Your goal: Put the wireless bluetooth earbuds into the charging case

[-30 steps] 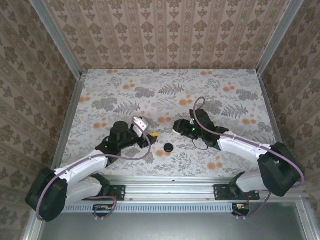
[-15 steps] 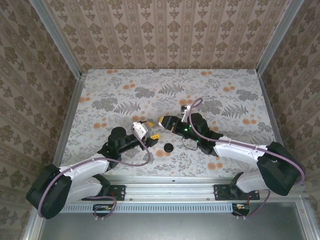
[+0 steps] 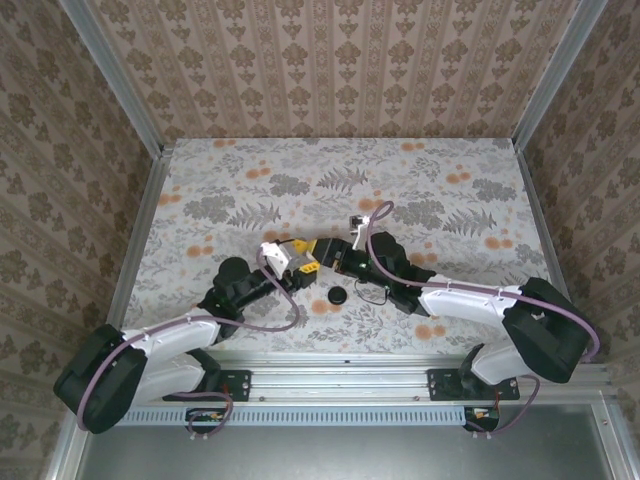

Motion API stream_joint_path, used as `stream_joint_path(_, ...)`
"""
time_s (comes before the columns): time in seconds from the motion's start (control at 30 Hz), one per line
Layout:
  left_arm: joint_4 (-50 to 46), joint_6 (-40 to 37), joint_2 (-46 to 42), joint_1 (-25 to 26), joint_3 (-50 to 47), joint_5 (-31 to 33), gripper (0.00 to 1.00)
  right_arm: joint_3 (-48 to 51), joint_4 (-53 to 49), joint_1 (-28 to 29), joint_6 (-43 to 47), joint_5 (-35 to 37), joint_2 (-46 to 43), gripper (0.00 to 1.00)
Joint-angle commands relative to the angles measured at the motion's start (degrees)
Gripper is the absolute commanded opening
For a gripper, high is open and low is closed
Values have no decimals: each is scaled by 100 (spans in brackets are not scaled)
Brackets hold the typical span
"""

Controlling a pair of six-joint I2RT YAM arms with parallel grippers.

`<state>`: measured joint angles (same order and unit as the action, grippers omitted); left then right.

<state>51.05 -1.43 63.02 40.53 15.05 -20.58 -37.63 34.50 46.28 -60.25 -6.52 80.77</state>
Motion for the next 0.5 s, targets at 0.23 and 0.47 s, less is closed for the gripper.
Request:
stream_joint_path(0.23, 74, 73, -44, 62, 5, 120, 36, 20, 284, 119, -22, -112, 79, 57)
stream_joint_path(0.47, -263, 20, -139, 60, 90, 54, 26, 34, 285, 171, -13, -57, 14, 57)
